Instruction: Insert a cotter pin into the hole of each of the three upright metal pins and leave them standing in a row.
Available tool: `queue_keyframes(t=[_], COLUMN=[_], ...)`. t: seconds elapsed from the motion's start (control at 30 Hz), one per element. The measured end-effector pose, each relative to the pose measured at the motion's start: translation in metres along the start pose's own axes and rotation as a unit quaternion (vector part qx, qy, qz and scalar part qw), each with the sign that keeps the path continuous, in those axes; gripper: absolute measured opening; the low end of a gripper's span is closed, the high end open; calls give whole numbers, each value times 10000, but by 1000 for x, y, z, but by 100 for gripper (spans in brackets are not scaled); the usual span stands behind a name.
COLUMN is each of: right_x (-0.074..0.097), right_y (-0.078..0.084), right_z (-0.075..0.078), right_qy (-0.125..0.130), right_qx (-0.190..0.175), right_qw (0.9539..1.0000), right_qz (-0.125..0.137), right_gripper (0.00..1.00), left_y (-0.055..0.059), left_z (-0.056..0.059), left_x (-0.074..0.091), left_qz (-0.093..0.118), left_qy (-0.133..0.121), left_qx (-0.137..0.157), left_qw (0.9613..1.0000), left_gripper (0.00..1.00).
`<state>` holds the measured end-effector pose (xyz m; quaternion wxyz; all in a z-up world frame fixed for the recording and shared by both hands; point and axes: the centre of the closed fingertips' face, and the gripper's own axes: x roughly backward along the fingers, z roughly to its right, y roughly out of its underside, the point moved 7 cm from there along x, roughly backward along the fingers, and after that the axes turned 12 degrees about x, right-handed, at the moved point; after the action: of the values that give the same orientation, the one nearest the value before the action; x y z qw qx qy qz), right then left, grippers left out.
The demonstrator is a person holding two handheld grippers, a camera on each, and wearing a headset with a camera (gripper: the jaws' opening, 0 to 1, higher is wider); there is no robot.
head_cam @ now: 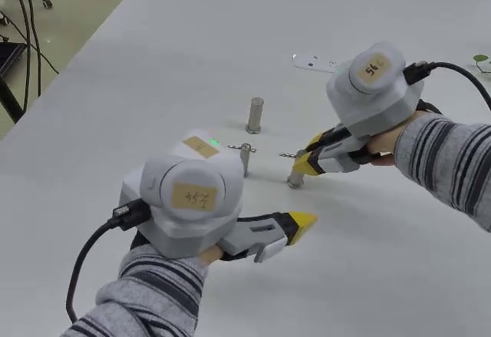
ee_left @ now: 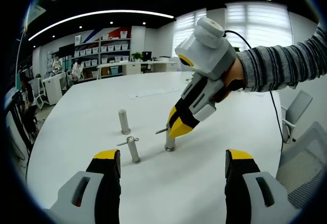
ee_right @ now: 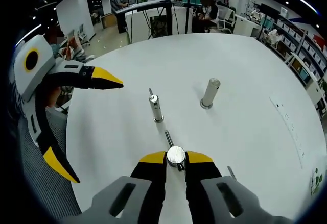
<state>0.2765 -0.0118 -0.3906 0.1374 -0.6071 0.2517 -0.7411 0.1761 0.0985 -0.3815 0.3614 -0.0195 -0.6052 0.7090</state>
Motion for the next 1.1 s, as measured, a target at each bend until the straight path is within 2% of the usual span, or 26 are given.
queue_keyframes(t=[0.33, 0.47, 0.57, 0.9, 1.0, 1.1], right_x=[-1, -1, -1, -4, 0, 3], right_y=[-3, -2, -2, 0, -3, -8], right_z=[0, 1, 2, 11, 15, 15], right_qy=[30, 25, 48, 122, 220, 186], right_qx=[158, 225, 220, 175, 150, 62], right_qw=[9999, 9997, 9997, 9998, 9996, 9994], right_qz=[19, 0, -11, -42, 88, 282], right_gripper=[8, 9, 9, 10, 21, 23], left_y=[-2, -8, -8, -6, -7, -6], left_z=[1, 4, 4, 4, 3, 3], left_x=[-2, 0, -1, -2, -2, -2], left_qz=[17, 208, 196, 145, 150, 151], left_qy=[37, 56, 49, 45, 4, -14], left_qx=[64, -71, -105, 106, 123, 161], left_qw=[10000, 9997, 9997, 9998, 9998, 9998], left_gripper=[88, 88, 90, 94, 97, 99])
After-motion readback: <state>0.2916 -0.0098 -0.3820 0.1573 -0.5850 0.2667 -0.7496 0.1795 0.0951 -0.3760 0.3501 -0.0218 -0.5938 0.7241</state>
